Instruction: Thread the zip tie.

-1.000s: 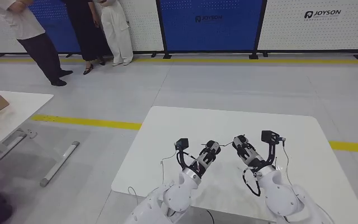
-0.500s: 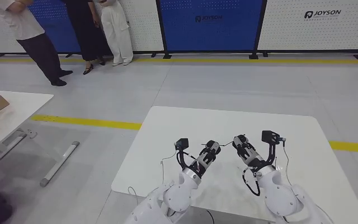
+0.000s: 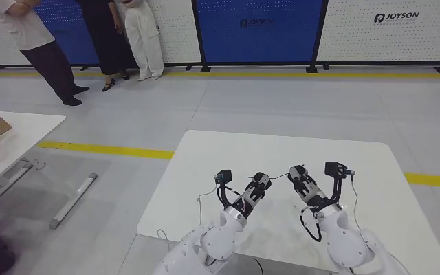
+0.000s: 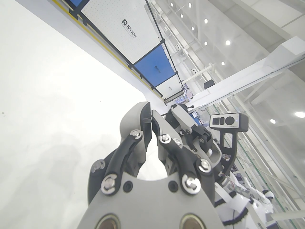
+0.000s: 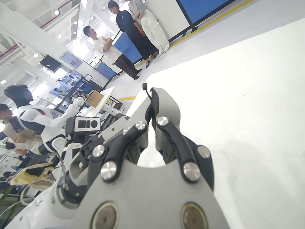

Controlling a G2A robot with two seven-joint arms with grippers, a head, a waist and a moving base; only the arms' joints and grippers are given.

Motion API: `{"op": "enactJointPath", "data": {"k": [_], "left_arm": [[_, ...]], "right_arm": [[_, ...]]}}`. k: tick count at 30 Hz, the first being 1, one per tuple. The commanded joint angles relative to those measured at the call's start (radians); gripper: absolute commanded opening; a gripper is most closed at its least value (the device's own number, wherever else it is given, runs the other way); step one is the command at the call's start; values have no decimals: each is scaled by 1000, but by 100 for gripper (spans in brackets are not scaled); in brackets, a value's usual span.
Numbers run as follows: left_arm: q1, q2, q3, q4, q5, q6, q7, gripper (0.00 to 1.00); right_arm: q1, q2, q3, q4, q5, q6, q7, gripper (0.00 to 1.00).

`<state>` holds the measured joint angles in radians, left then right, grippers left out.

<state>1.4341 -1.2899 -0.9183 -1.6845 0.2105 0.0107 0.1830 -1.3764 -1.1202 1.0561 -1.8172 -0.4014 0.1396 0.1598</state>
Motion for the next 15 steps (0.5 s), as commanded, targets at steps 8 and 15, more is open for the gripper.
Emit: {"op": "enactJointPath", "data": {"k": [8, 15], "left_arm": [[0, 0, 0, 0, 0, 0, 0, 0], [0, 0, 0, 0, 0, 0, 0, 0]], "right_arm": [[-9, -7, 11, -3, -6, -12, 27, 0], [-20, -12, 22, -8, -13, -23, 25, 0]]}}
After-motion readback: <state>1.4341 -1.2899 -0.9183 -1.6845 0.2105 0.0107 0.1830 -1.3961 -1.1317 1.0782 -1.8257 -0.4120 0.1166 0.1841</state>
